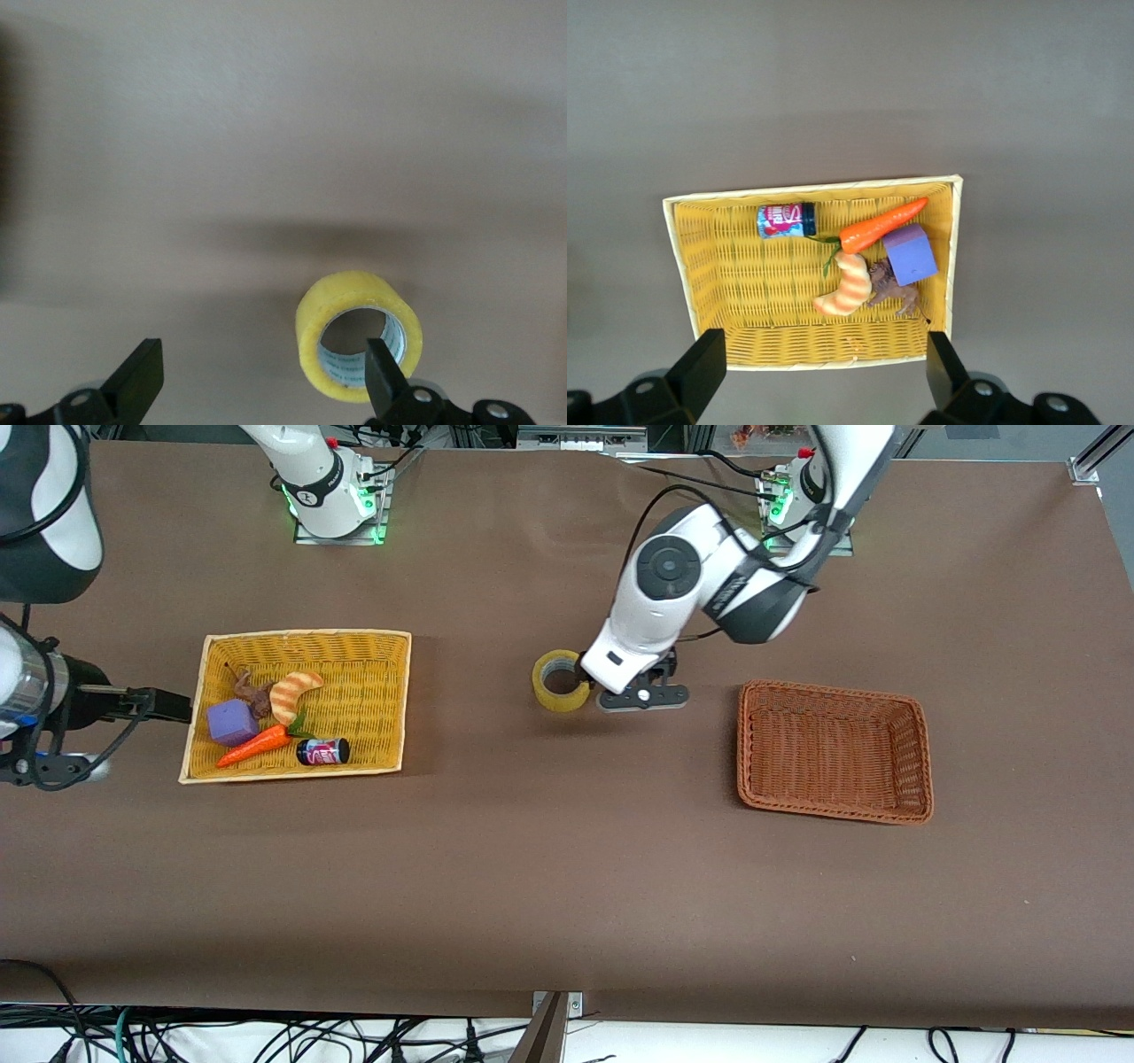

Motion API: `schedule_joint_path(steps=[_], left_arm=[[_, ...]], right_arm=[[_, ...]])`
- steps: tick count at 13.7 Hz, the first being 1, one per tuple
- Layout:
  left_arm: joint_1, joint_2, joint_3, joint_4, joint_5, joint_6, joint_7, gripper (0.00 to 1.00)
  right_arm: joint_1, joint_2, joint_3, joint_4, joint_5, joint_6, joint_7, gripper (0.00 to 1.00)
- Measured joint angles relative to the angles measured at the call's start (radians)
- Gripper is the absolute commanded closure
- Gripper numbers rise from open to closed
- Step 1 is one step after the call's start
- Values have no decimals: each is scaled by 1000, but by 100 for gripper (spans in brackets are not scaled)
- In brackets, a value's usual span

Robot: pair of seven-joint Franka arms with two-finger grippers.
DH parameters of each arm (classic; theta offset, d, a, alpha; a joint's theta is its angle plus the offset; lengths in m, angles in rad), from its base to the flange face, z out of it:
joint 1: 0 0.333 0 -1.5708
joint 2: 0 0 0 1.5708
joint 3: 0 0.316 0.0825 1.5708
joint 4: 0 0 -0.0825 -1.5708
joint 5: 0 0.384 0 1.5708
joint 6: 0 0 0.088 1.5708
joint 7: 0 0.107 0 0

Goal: Transfer tape with both arms
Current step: 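Grasp the tape with the left gripper while the right gripper withdraws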

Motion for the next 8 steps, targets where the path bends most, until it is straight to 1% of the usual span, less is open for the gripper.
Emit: schedule_joint_path(steps=[3, 5, 6, 8], left_arm=[[-21, 74, 0, -5, 4, 63, -4, 0], [-36, 115, 0, -10, 4, 99, -4, 0], [-42, 132, 0, -11, 4, 106, -4, 0], [-62, 160, 0, -13, 4, 110, -4, 0]], right_arm=[[-6, -5, -46, 0, 22, 12, 1, 0], [-8, -39, -65, -39, 32, 86, 4, 0], [-8, -83, -71, -90, 33, 128, 17, 0], [0, -218, -91, -223, 39, 160, 28, 0]])
